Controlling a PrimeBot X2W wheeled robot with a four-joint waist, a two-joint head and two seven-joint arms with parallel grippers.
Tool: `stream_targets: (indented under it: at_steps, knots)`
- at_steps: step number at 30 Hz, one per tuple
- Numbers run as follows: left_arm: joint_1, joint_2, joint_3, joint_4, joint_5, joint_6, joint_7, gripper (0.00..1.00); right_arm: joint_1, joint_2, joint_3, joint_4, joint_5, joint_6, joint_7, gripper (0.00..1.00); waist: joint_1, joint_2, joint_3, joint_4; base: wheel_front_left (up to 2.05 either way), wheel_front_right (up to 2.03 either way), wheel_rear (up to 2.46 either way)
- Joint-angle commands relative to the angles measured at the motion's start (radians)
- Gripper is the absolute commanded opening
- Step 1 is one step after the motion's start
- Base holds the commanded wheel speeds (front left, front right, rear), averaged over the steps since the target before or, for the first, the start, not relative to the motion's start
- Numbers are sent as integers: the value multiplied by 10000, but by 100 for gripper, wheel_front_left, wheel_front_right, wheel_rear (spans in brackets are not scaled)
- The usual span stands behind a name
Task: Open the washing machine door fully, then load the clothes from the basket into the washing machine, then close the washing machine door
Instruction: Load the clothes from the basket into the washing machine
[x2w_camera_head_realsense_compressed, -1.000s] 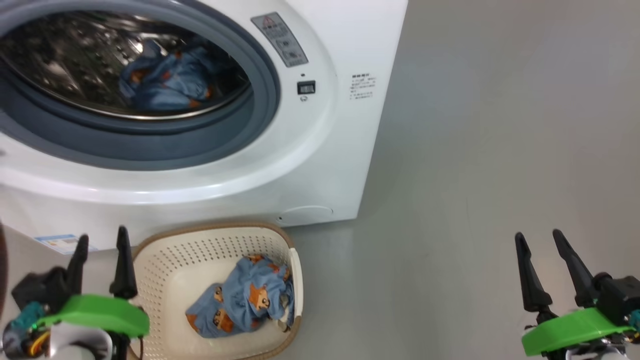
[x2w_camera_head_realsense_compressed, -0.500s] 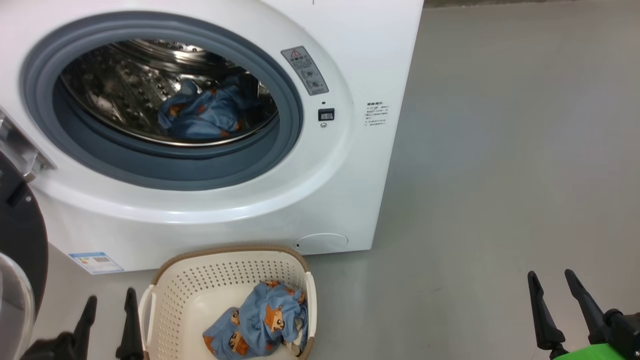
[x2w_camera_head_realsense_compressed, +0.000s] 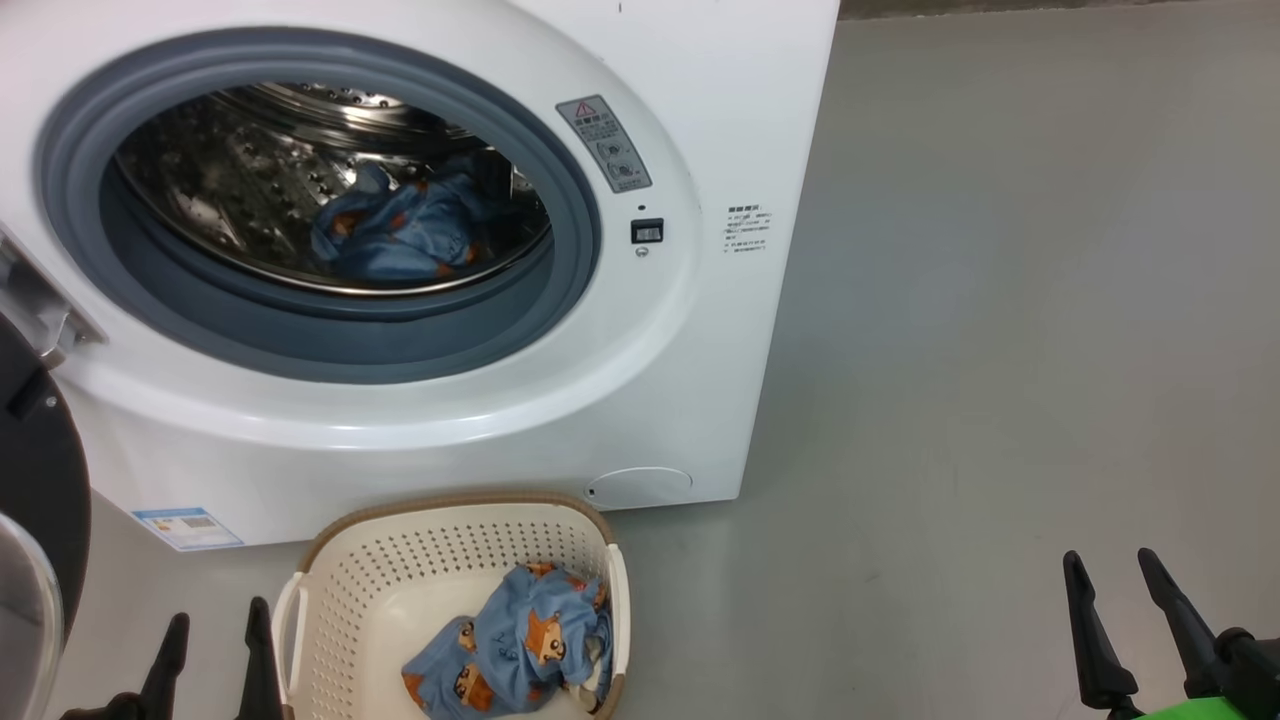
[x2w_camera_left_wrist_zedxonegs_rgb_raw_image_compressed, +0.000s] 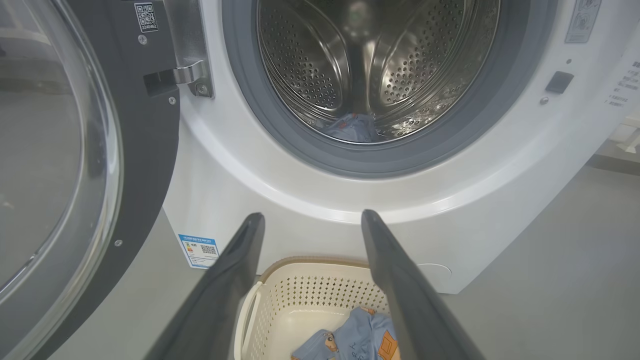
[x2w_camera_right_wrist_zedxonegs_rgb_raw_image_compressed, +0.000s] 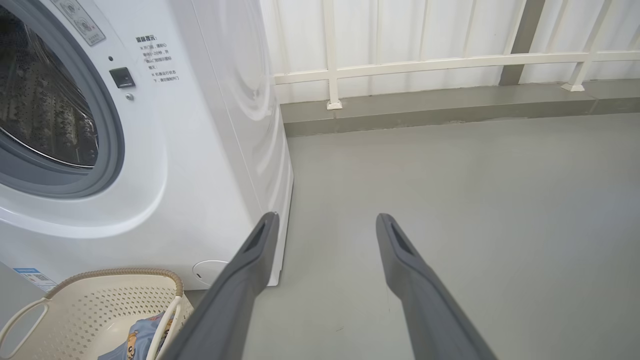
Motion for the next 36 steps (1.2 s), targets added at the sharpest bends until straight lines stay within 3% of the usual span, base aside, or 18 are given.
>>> stream_targets:
  at_steps: [1,17,27,36]
  knots:
    - [-134,110,313,-266,107,-25,-63,100,-155,-160,258,-258,-5,25,-49,100,0,0,31,-24,0,0,0]
    - [-1435,304,-1268,1835,-634,-25,-63,100,-1022,239,518,-428,-82,25,-49,100,0,0,1454,-305,0,0,0]
    - [-3417,743,-2890,3885,-1608,-25,-63,100,-2058,548,574,-536,-131,25,-49,100,0,0,3106,-683,0,0,0]
    - [-5515,1144,-5192,5887,-2646,-25,-63,100,-2919,730,771,-648,-236,25,-49,100,0,0,4642,-927,0,0,0]
